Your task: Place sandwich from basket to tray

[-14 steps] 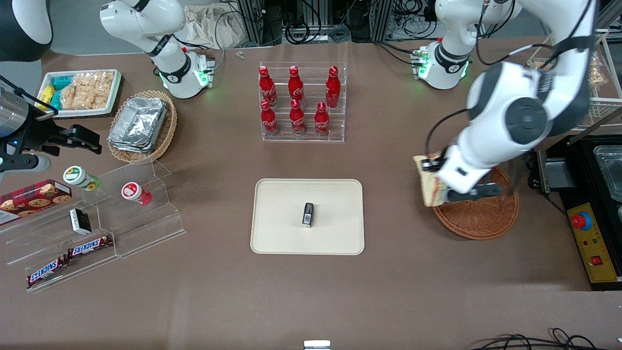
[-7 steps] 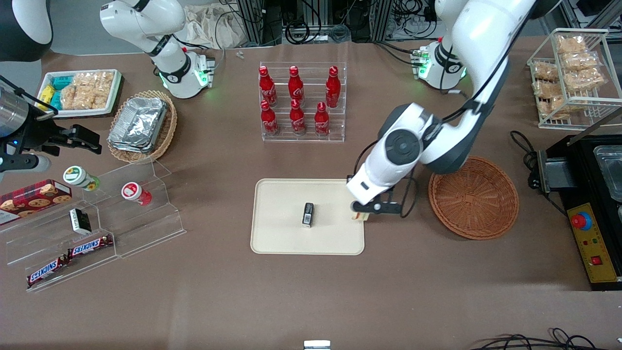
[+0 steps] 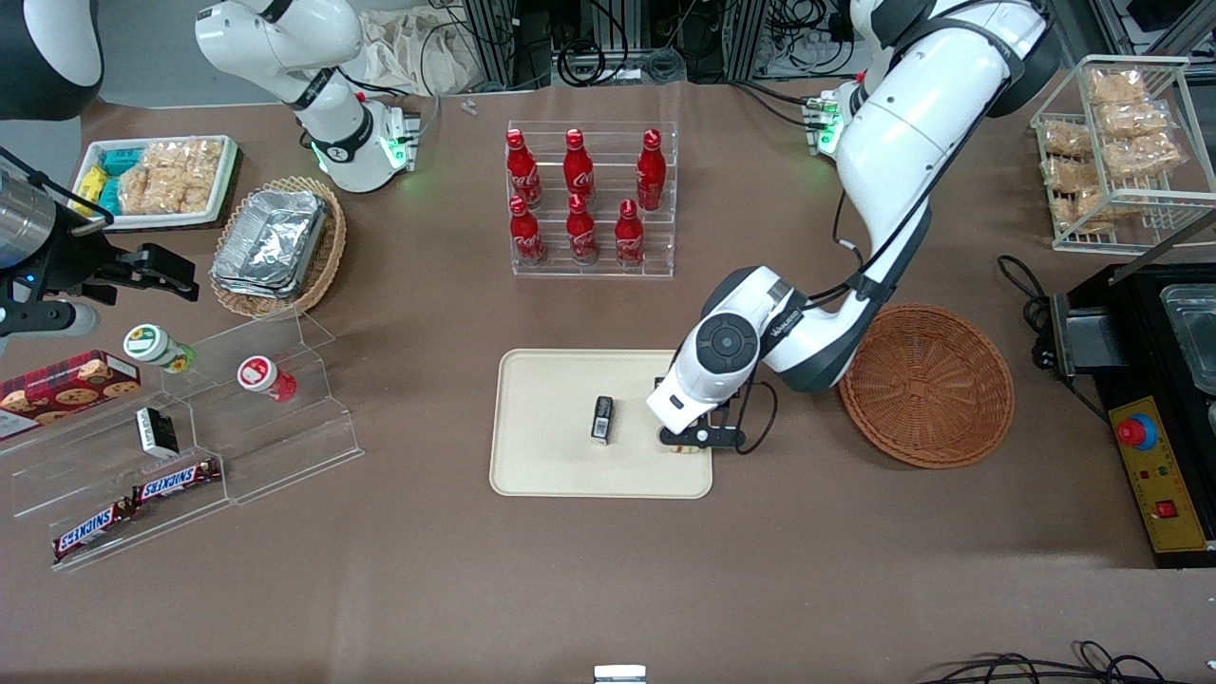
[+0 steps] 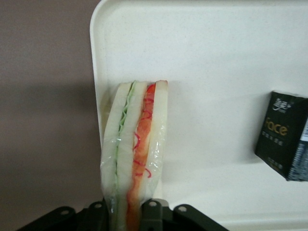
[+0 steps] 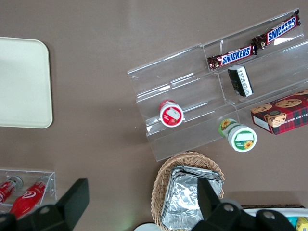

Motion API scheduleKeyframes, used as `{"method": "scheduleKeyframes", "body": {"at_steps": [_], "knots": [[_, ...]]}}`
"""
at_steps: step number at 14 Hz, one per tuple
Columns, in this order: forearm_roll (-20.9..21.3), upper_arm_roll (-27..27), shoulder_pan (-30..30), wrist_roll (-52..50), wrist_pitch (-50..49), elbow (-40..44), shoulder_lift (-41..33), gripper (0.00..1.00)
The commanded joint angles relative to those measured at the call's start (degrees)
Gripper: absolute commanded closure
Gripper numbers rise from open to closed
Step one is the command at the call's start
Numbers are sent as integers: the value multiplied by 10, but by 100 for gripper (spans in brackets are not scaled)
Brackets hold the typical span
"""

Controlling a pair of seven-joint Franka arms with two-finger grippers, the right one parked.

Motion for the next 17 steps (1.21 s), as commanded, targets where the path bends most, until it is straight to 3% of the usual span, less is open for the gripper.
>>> {"method": "scheduleKeyframes", "body": {"at_steps": [1, 4, 7, 17], "knots": [[41, 1, -7, -48, -3, 17, 3, 0], [63, 0, -6, -83, -7, 22, -23, 0], [10, -1, 14, -78, -70, 24, -97, 0], [-80, -2, 127, 128, -254, 34, -249, 0]]}}
